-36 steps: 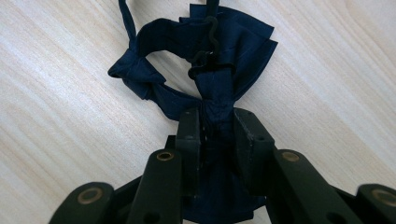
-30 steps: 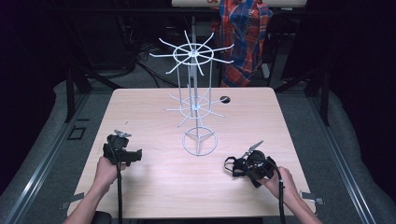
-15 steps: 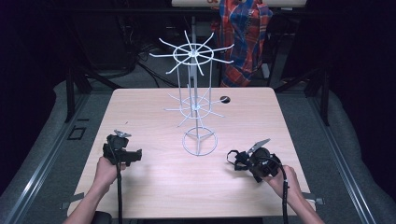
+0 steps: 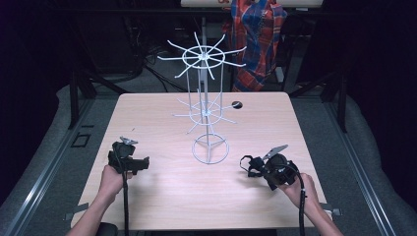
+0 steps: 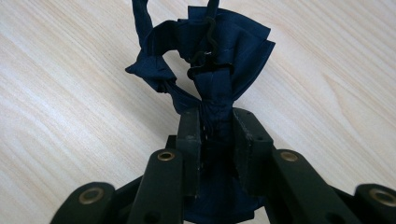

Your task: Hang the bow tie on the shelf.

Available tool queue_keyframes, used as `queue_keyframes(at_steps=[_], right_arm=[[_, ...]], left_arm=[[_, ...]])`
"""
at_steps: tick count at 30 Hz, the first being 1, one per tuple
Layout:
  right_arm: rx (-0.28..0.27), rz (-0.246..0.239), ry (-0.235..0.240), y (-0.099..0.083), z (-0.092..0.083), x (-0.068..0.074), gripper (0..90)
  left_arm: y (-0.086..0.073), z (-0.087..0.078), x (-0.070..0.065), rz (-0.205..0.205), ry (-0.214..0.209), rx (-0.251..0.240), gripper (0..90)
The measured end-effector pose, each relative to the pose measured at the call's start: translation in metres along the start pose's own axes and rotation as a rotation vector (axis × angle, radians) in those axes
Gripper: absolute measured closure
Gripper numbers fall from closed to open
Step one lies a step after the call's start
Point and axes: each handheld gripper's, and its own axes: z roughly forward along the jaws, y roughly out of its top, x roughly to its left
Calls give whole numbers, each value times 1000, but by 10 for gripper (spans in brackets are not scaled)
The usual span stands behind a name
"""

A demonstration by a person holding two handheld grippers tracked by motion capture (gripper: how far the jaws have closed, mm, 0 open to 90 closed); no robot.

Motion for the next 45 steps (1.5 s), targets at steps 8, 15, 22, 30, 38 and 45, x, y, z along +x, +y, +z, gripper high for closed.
queue_keyframes(at_steps=[8, 15, 22, 30, 38, 45], right_arm=[[-13, 8, 6, 3, -2, -2, 735], [-41, 20, -10, 11, -4, -4, 736], [-63, 19, -12, 21, -4, -4, 737], [-96, 37, 5, 34, -6, -5, 737], [-133, 34, 15, 53, -7, -2, 738], [-152, 43, 26, 64, -2, -1, 738]], left_arm=[[0, -1, 0, 5, -1, -6, 156], [0, -1, 0, 2, 0, -7, 156], [0, -1, 0, -2, 0, -9, 156], [0, -1, 0, 0, 1, -7, 156], [-1, 0, 1, -8, -4, -2, 156], [-1, 0, 1, -8, -5, -2, 156]])
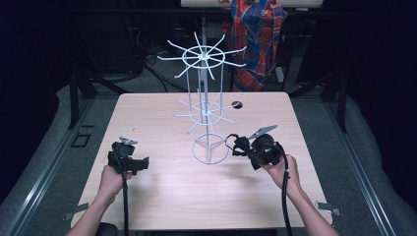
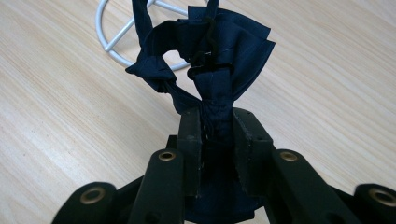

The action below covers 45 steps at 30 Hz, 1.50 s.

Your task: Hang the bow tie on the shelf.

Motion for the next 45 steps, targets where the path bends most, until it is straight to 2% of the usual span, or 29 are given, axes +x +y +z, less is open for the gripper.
queue_keyframes(at_steps=[3, 10, 22, 33, 45], right_arm=[[-1, -4, 1, 3, 0, 0, 738], [-45, 22, 2, 4, -8, -4, 740], [-72, 39, 4, 4, -18, -9, 740], [-100, 68, -2, -3, -30, -18, 740], [-147, 79, -10, -7, -47, -23, 740]], left_arm=[[0, 0, 0, 1, 1, -2, 156], [0, 1, 0, 9, 3, 0, 156], [0, 0, 0, 5, 2, -2, 156], [1, 0, -1, 15, 3, 0, 156], [1, 1, -1, 15, -5, 4, 156]])
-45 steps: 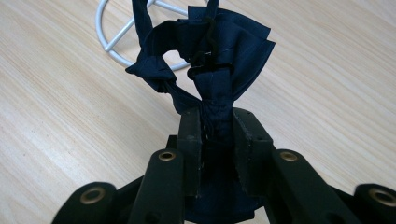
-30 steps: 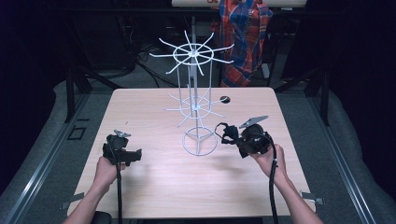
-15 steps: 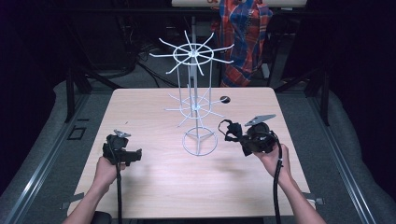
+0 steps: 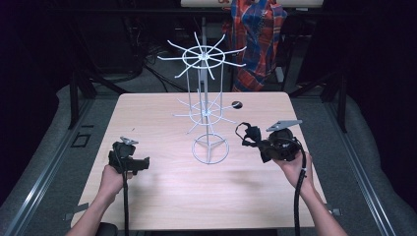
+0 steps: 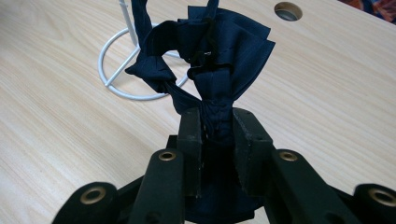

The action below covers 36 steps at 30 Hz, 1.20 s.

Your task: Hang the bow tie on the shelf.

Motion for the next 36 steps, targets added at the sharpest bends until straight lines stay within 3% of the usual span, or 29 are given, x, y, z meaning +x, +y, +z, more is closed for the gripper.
queue_keyframes(at_steps=[19, 36], right_arm=[[-58, 25, 11, 2, -20, -6, 739], [-103, 16, 21, 6, -39, -3, 739]], left_arm=[[0, 0, 0, -2, 3, -1, 156], [0, 0, 0, -2, 1, 0, 156]])
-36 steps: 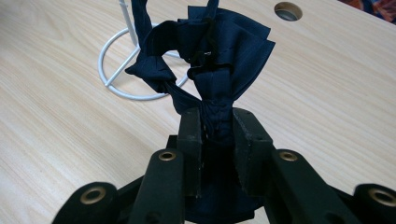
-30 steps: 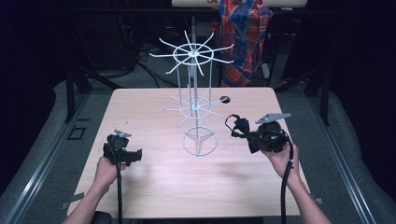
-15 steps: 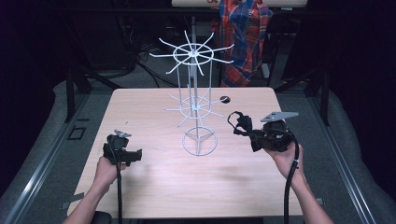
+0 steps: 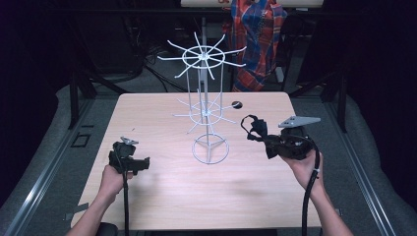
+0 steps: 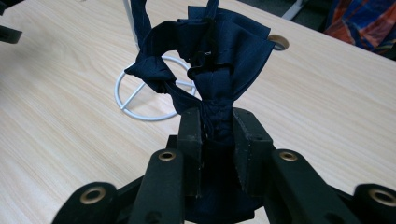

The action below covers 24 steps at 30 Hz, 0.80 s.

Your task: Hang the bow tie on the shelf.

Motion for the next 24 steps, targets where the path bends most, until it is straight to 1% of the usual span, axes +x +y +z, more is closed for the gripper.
queue_keyframes(at_steps=[3, 4, 5, 10, 12, 18, 19, 24], right_arm=[[-16, 1, 4, 2, -1, 2, 739], [-9, -10, 6, 4, -3, 2, 739], [-14, -3, 9, 4, -2, 3, 739], [-22, -16, 15, 7, -3, 6, 739], [-29, -13, 18, 8, -2, 7, 738], [-15, -23, 22, 11, 0, 9, 738], [-22, -23, 28, 11, 2, 9, 738], [-5, -31, 34, 13, 7, 12, 738]], left_arm=[[0, 0, 0, 0, 0, -1, 156], [0, 0, 0, -1, 0, -1, 156], [0, 0, 0, -1, 1, -1, 156], [0, 0, 0, -1, 0, -1, 156], [0, 0, 0, -1, 0, -1, 156], [0, 0, 0, -1, -1, 0, 156], [0, 0, 0, -1, -1, -1, 156], [0, 0, 0, -3, 3, -4, 156]])
